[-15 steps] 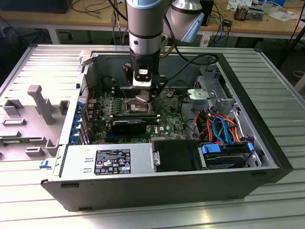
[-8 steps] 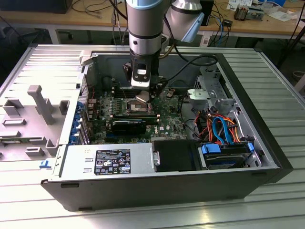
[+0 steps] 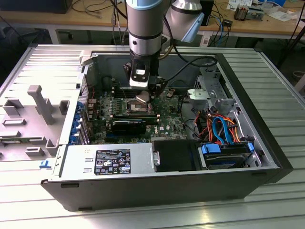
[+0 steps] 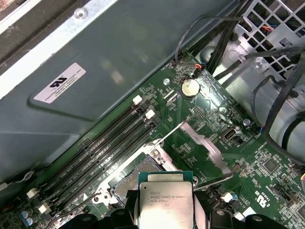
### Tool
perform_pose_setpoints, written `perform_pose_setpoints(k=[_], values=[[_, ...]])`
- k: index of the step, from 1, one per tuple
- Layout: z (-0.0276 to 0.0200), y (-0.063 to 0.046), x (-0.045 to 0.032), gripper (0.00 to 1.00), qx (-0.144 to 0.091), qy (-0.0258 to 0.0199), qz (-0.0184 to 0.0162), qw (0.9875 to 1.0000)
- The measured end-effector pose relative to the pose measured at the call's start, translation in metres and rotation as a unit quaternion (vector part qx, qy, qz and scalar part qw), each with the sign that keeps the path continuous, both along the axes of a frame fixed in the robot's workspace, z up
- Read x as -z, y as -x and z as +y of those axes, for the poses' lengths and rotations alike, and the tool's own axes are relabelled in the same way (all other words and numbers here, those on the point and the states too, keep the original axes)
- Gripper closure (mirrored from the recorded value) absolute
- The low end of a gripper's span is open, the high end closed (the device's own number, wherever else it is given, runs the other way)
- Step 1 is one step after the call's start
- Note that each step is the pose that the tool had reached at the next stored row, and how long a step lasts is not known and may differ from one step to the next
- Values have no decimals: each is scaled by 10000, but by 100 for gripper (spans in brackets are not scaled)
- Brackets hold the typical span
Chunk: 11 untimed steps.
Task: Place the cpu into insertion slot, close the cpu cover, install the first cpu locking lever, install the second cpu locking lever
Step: 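Place the cpu into insertion slot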
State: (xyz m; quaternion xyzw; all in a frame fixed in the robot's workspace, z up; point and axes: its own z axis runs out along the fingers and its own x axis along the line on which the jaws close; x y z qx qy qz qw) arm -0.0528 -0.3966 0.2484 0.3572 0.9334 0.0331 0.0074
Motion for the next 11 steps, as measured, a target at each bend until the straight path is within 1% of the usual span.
perform_pose_setpoints(k=[11], values=[[0,0,8,46,260,16,0,9997]])
